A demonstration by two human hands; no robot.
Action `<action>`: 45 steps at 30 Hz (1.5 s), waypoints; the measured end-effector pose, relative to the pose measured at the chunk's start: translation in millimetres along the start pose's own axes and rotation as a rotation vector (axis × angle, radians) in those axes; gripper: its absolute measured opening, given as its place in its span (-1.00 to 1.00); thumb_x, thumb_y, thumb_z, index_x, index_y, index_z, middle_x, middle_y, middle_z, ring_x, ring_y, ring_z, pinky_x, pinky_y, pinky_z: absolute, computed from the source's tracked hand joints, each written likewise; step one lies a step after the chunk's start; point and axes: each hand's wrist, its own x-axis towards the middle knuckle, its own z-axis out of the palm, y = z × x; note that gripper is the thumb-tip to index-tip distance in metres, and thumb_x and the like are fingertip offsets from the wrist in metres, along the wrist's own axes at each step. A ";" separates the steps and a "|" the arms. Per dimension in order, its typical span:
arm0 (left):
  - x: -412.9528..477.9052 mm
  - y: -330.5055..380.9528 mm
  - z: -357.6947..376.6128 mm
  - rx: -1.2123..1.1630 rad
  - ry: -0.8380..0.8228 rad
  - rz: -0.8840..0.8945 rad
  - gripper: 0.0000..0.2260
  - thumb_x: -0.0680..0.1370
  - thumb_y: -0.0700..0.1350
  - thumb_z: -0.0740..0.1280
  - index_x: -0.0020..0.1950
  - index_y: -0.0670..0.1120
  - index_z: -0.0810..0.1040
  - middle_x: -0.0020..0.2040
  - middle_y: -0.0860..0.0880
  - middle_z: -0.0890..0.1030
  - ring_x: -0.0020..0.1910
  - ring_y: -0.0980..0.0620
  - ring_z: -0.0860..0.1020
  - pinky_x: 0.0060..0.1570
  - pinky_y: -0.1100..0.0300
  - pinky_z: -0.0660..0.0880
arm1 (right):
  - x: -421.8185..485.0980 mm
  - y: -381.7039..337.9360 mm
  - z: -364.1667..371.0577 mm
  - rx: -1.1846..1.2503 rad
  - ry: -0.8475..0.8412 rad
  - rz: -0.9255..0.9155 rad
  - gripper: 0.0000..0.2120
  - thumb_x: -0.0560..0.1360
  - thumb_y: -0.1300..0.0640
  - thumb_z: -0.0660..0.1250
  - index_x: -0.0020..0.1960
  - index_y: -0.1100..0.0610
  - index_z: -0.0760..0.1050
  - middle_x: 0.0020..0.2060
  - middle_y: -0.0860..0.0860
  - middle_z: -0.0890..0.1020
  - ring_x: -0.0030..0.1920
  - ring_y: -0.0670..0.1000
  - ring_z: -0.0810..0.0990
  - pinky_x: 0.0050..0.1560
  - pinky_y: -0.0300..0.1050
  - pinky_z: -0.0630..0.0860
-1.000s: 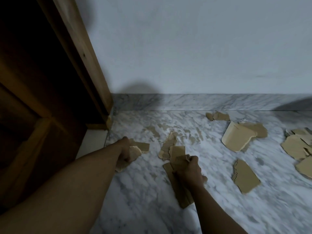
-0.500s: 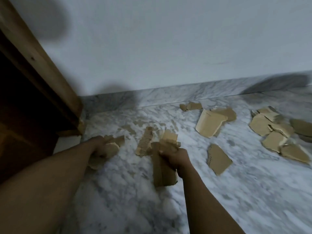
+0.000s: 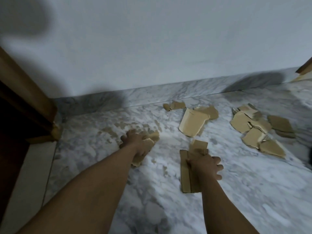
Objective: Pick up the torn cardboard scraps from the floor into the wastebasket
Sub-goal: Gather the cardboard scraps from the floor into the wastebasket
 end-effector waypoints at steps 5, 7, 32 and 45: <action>-1.4 3.9 1.1 -0.044 0.065 -0.143 -0.06 0.34 0.12 0.55 0.54 -0.08 0.09 0.46 -0.12 0.11 0.35 -0.24 0.21 0.26 -0.09 0.31 | 4.0 -5.9 -10.4 -0.040 -0.077 0.015 -0.53 0.34 -0.12 0.47 0.05 0.04 0.30 0.21 0.09 0.28 0.29 0.18 0.28 0.26 0.17 0.26; 1.2 2.6 2.2 -0.039 0.051 -0.142 -0.08 0.33 0.14 0.55 0.53 -0.03 0.11 0.46 -0.12 0.10 0.35 -0.26 0.20 0.27 -0.12 0.31 | 6.6 -6.2 -7.6 -0.003 -0.065 -0.056 -0.55 0.35 -0.09 0.45 0.09 0.06 0.33 0.17 0.09 0.31 0.10 0.16 0.46 0.21 0.14 0.40; 20.9 223.0 -7.5 -0.415 0.007 0.435 -0.68 0.42 -0.13 0.51 0.16 -0.03 0.61 0.07 -0.05 0.66 0.07 -0.05 0.61 0.06 0.11 0.51 | 163.8 -67.0 -228.2 0.233 -0.083 -0.612 -0.39 0.27 -0.06 0.60 0.23 0.11 0.52 0.08 0.04 0.59 0.10 0.10 0.58 0.10 0.02 0.56; 70.3 240.7 7.7 -0.258 0.152 0.146 -0.15 0.04 0.17 0.64 0.26 -0.08 0.52 0.17 -0.05 0.60 0.10 -0.10 0.59 0.11 0.00 0.56 | 240.6 -84.6 -121.7 0.588 -0.187 -0.175 -0.32 0.38 -0.11 0.47 0.41 0.13 0.37 0.38 0.18 0.39 0.41 0.24 0.31 0.39 0.14 0.32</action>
